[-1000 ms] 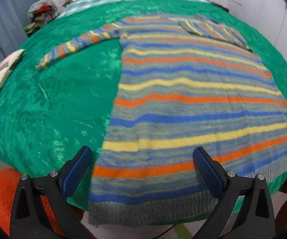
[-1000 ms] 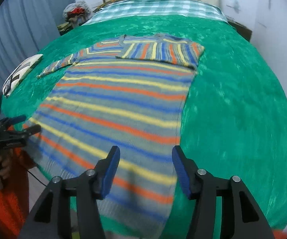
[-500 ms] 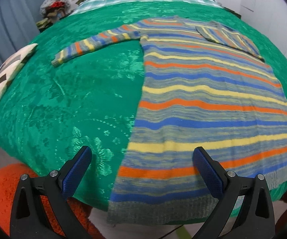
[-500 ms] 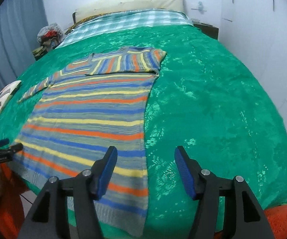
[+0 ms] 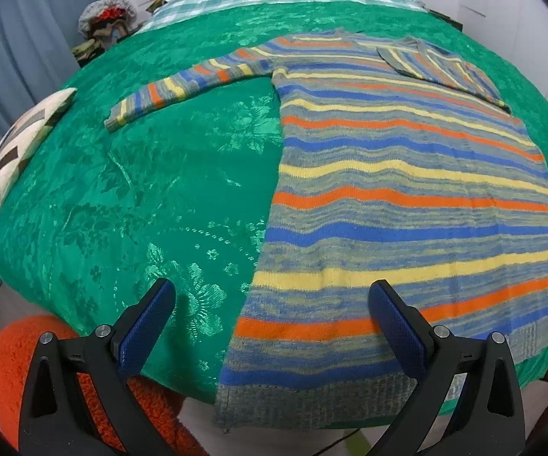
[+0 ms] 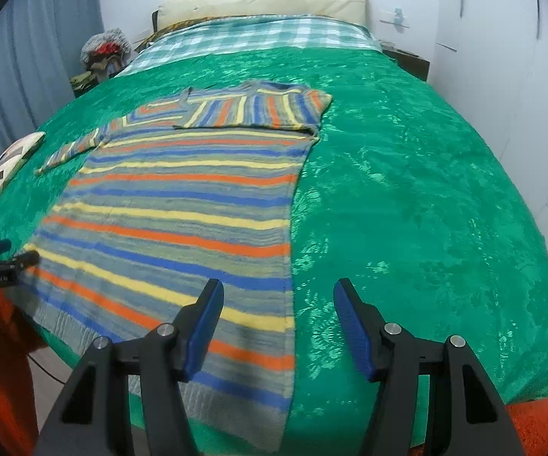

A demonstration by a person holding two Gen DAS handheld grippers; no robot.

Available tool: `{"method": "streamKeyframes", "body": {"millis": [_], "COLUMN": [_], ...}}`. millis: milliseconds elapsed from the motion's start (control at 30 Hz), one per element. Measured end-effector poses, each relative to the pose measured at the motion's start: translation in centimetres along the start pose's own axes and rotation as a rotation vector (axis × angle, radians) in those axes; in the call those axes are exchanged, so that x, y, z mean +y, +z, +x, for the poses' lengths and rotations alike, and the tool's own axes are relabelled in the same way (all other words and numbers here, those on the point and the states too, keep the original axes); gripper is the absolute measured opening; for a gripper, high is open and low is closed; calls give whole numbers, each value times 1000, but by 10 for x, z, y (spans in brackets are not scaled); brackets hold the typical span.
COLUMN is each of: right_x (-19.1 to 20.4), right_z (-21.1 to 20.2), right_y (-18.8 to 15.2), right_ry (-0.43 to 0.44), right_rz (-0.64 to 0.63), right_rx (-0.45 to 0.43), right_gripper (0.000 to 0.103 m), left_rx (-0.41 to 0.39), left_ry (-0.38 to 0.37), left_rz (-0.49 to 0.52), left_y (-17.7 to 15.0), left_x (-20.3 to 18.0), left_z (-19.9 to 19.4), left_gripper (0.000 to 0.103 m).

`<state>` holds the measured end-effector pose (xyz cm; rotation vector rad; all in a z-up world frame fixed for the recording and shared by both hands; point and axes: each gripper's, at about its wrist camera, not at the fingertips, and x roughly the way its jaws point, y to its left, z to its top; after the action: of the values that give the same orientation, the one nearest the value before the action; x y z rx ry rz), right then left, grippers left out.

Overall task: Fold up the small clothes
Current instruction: 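Open the right gripper and withdraw it from the folded side, then grasp the other sleeve with the left gripper and fold it across the body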

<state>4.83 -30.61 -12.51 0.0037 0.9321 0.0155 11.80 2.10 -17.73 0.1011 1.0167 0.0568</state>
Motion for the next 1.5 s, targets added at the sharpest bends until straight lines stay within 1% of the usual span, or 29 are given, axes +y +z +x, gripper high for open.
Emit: {"method": "streamKeyframes", "body": {"millis": [333,467,600,700,800,900,967,1000,1067,1100,1133,1200,1233,1267,1300,1333,1367,1400,1433,1467,1500], "right_x": [3,3,4,6,8,10,11,11,12,12,12,13,13,13,14,14,15,15,16,16,16], "right_z": [8,10,10,11,9,9,10,11,12,13,14,15,17,18,20,21,22,24,25,26,27], "right_y": [-2,-2,-3,-2,-1,-1,-2,-1,-1,-1,-1,-1,-1,-1,-2,-3,-4,-5,-6,-6,-6], "right_ry": [-1,-14,-21,-20,-13,-5,3,6,10,11,12,11,10,8,4,1,-2,-3,-4,-4,-1], "right_rz": [-10,-12,-17,-29,-35,-42,-46,-47,-48,-47,-45,-45,-46,-47,-49,-51,-52,-54,-57,-58,-58], "right_rx": [22,26,25,24,18,18,22,24,26,27,29,33,36,41,48,54,62,70,76,79,81], "right_gripper": [60,61,65,65,65,65,65,65,65,65,65,65,65,65,65,65,65,65,65,65,65], "left_rx": [10,15,31,39,51,26,3,-16,-39,-32,-1,52,98,121,156,171,176,160,144,147,127], "left_ry": [4,-2,-29,-42,-84,-140,-164,-174,-169,-161,-151,-143,-142,-153,-193,-221,-234,-221,-218,-224,-207], "left_rz": [5,1,-27,-51,-111,-219,-324,-390,-475,-510,-558,-619,-653,-672,-705,-724,-737,-728,-697,-667,-645], "left_y": [0,-1,0,2,13,44,74,93,121,133,148,160,165,165,165,166,166,169,174,183,192], "left_x": [0,0,5,12,31,73,116,144,185,204,227,252,264,268,272,273,271,268,264,257,251], "left_z": [4,5,7,6,6,7,13,18,32,43,62,91,113,124,141,150,157,158,158,155,148], "left_gripper": [102,102,102,102,102,102,102,102,102,102,101,100,99,97,90,76,69,40,5,1,1]}}
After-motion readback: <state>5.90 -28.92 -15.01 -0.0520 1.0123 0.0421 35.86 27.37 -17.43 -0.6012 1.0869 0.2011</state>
